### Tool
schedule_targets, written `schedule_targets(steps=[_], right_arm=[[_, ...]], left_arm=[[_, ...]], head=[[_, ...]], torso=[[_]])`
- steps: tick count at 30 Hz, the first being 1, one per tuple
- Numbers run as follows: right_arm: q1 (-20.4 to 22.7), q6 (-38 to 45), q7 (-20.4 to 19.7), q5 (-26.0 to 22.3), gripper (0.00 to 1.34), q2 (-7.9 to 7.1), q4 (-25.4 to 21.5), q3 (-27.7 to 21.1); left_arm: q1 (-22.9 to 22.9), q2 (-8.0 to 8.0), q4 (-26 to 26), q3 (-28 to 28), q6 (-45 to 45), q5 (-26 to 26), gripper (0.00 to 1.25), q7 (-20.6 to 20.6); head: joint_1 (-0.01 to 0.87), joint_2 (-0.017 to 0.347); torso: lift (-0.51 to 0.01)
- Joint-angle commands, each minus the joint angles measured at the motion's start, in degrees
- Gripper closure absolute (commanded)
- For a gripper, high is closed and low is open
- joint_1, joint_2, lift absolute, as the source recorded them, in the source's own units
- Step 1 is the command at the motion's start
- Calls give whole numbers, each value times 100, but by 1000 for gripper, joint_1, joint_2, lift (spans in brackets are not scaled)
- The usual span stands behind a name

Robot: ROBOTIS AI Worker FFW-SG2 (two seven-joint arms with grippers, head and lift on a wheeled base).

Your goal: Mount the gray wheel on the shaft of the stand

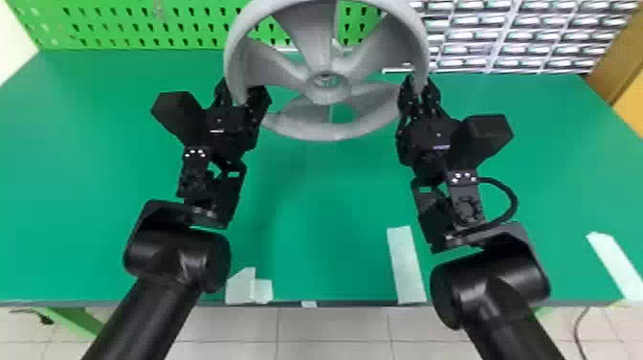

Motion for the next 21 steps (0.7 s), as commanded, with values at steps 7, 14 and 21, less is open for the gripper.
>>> schedule_targets(steps=[7,14,21], right_arm=[[-59,-81,-35,13,1171,24,83,54],[-85,-108,-62,21,1171,7,83,107],[-67,-29,-62,30,1171,-11,-22,116]], left_arm=[[-118,-230,274,124,-163,-176,838,2],[-126,-291,265,159,-163,-238,838,2],[-74,-291,107,185,4,-308,838,63]], head=[[865,52],[865,52],[865,52]], torso=[[-101],[-101],[-101]])
